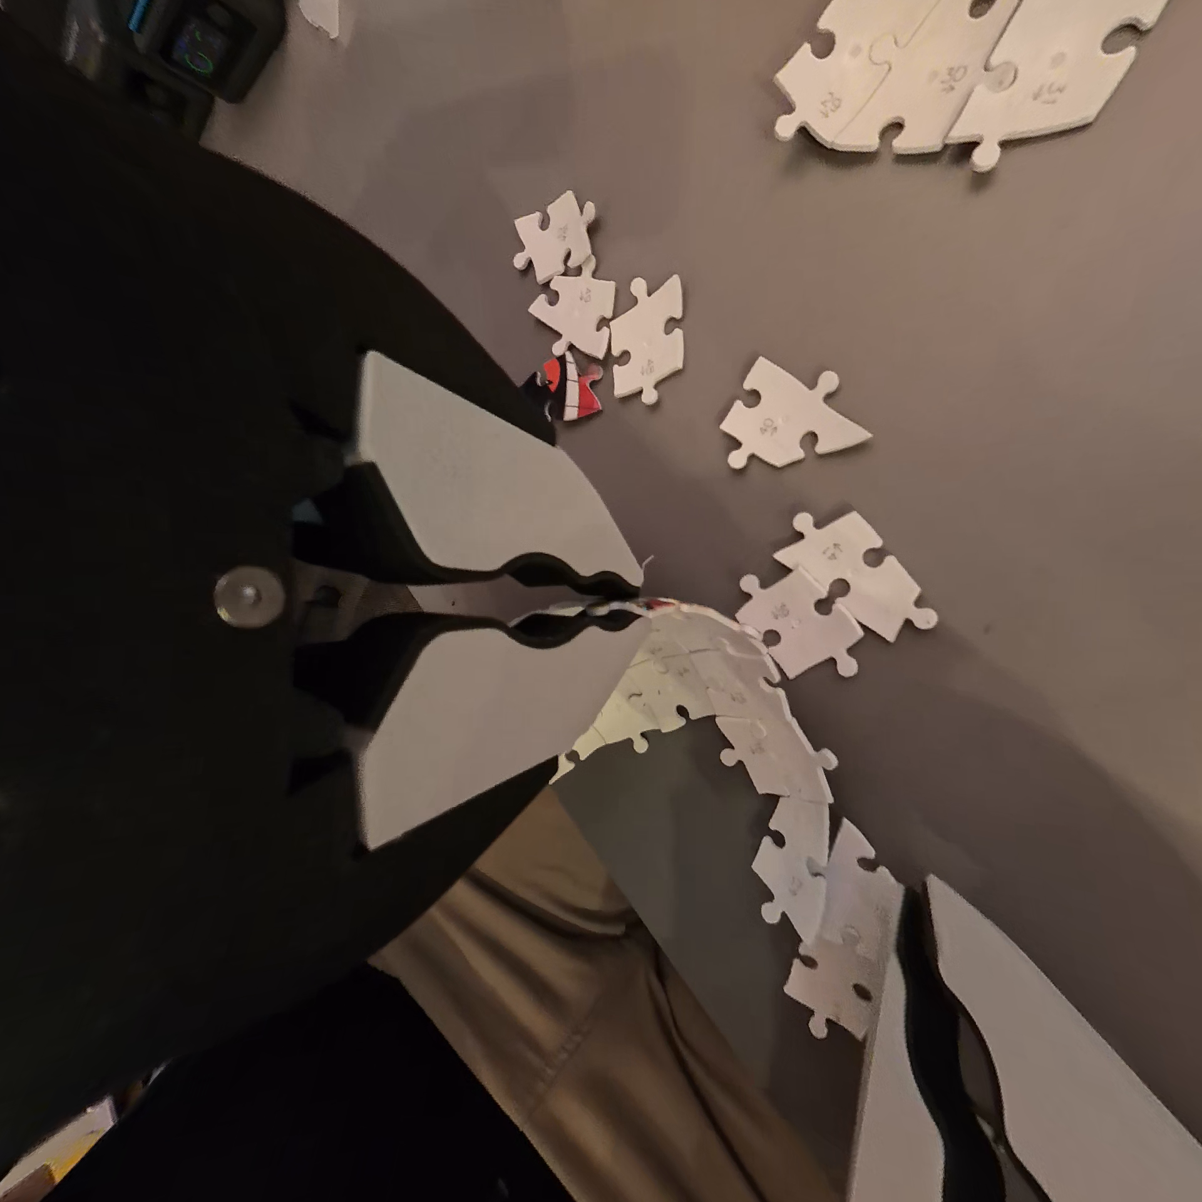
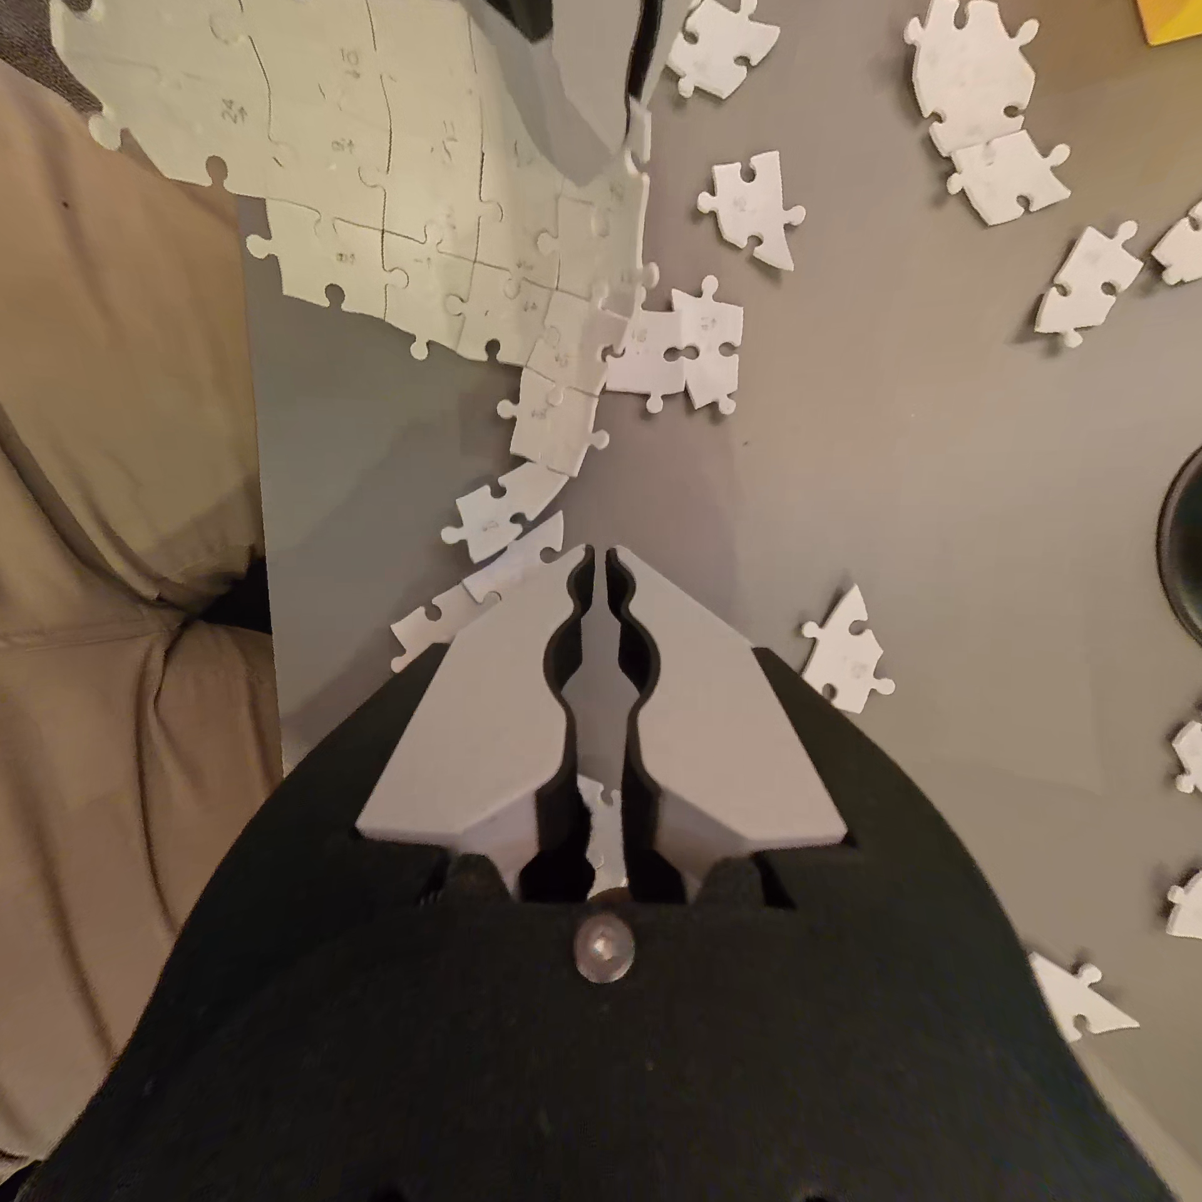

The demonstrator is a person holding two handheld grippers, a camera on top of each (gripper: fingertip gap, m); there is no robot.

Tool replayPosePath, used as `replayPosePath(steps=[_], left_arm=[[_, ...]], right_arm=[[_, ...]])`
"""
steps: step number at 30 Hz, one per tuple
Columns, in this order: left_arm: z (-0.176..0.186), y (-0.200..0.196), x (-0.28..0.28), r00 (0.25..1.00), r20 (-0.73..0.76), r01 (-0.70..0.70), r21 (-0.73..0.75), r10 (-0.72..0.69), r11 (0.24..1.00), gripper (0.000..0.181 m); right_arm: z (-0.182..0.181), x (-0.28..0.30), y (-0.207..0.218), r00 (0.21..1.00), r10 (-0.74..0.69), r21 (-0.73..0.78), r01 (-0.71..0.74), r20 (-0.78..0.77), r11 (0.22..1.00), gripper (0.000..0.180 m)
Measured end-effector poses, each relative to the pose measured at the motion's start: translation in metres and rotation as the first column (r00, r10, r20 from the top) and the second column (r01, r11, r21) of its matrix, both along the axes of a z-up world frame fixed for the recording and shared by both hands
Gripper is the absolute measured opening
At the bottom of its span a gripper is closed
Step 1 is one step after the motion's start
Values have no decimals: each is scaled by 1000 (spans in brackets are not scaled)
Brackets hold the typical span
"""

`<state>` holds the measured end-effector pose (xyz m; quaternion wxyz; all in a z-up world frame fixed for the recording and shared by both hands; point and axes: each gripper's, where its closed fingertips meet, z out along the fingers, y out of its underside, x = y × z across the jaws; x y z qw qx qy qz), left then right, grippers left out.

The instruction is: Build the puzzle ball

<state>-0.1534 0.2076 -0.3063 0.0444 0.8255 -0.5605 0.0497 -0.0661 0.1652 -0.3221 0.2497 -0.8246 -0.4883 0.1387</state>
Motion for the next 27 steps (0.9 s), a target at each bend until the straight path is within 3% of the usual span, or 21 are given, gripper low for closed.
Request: replayPosePath(steps=[27], left_arm=[[4, 6, 0, 988, 143, -70, 64, 61, 996, 3]], right_arm=[[-5, 9, 6, 997, -68, -49, 66, -40, 997, 6]])
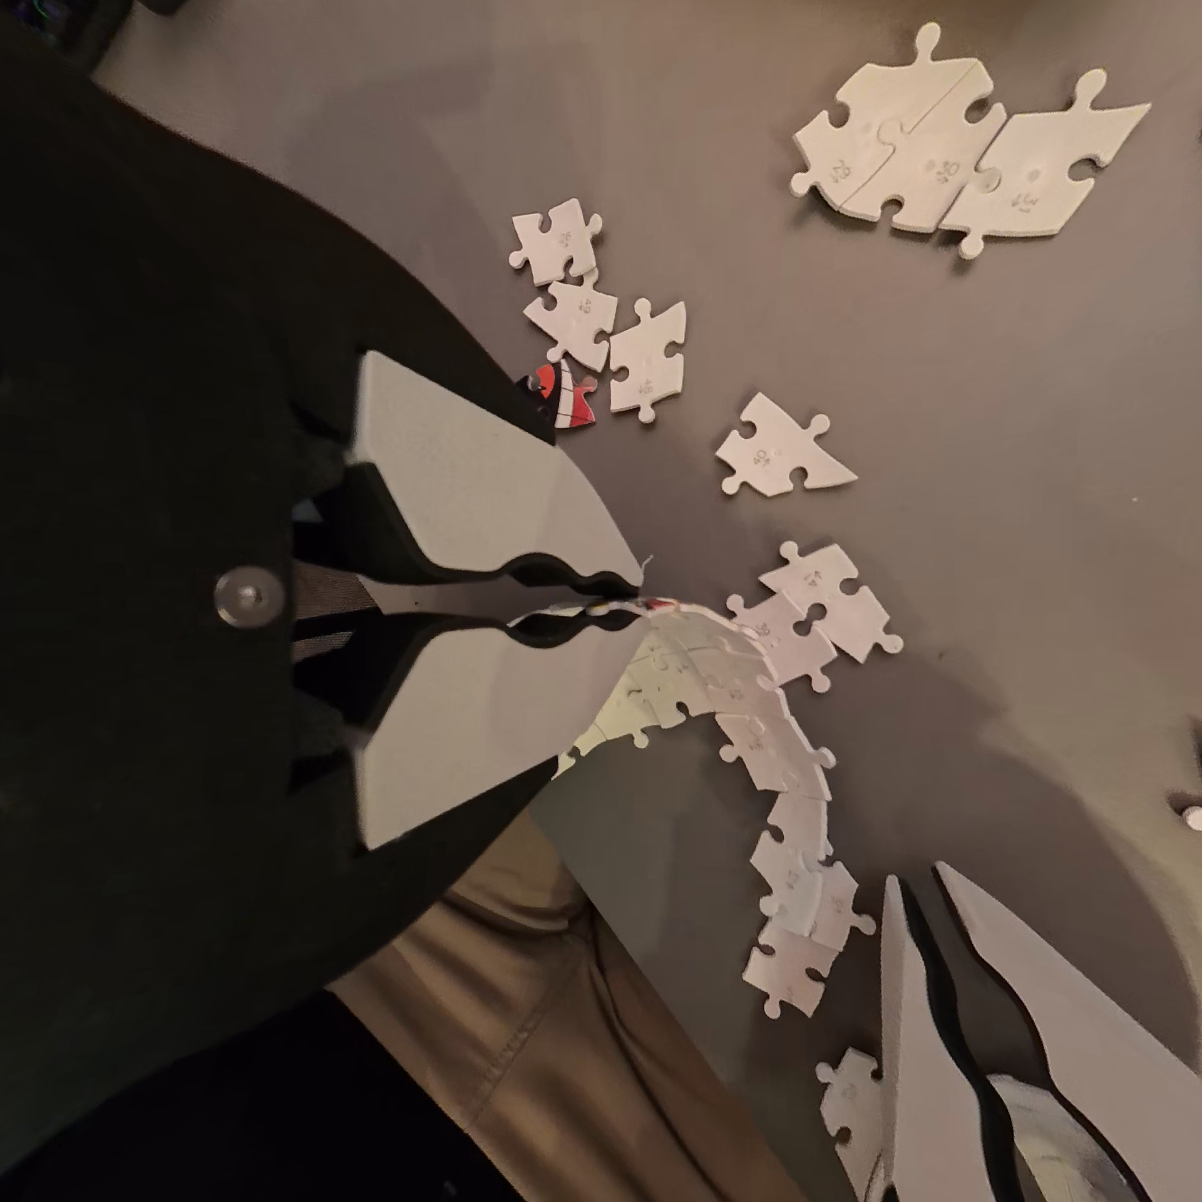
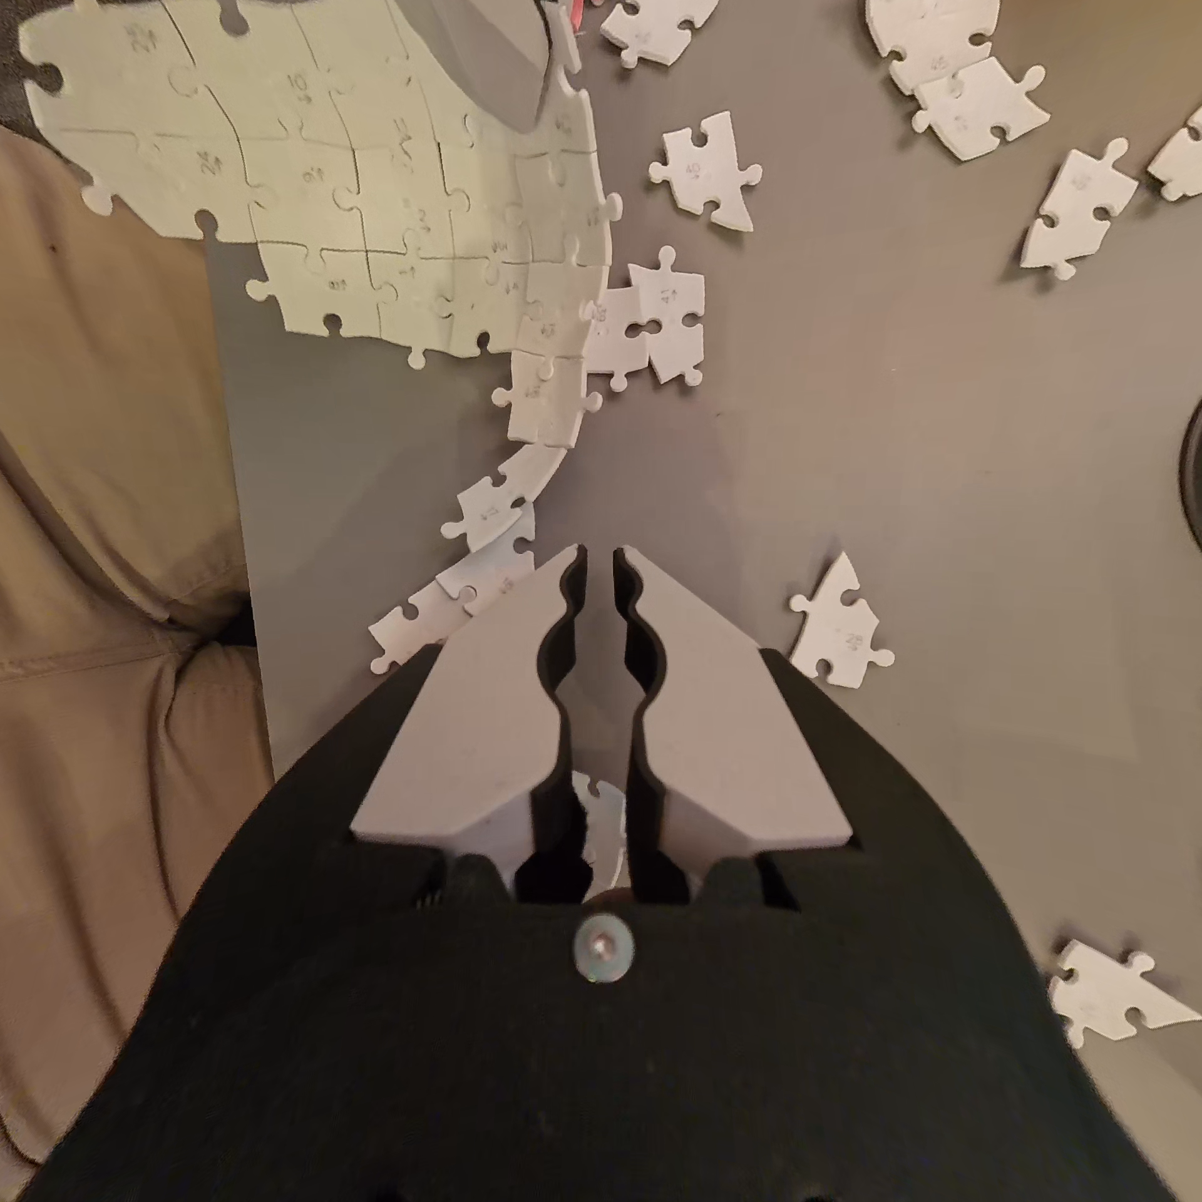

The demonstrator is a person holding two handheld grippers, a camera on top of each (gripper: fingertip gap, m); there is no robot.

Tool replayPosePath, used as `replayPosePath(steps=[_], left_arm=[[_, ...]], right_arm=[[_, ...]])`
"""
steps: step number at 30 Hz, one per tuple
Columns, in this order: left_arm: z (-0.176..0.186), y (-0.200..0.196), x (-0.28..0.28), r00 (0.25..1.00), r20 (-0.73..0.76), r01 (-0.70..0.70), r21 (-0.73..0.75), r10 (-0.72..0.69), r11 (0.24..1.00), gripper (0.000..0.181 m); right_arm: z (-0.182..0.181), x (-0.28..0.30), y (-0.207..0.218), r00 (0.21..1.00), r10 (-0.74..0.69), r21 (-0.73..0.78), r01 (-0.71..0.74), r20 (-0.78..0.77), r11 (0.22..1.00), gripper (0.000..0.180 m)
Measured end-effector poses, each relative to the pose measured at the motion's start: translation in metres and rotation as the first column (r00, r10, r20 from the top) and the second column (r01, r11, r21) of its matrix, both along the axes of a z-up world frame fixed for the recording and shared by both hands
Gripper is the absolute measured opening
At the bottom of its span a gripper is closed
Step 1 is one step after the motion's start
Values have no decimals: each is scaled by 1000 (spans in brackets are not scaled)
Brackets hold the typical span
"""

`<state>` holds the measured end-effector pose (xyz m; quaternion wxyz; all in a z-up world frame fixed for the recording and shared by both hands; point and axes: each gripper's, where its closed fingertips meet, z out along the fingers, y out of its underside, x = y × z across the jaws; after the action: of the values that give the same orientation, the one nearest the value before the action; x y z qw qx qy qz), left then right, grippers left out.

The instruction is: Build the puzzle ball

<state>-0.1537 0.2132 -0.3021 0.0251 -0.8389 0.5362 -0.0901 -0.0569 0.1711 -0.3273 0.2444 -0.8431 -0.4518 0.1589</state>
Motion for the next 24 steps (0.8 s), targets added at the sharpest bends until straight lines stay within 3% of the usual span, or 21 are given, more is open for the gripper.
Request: replayPosePath(steps=[24], left_arm=[[1, 3, -1, 994, 96, -57, 32, 54, 998, 2]], right_arm=[[3, 3, 6, 995, -64, -30, 62, -72, 998, 8]])
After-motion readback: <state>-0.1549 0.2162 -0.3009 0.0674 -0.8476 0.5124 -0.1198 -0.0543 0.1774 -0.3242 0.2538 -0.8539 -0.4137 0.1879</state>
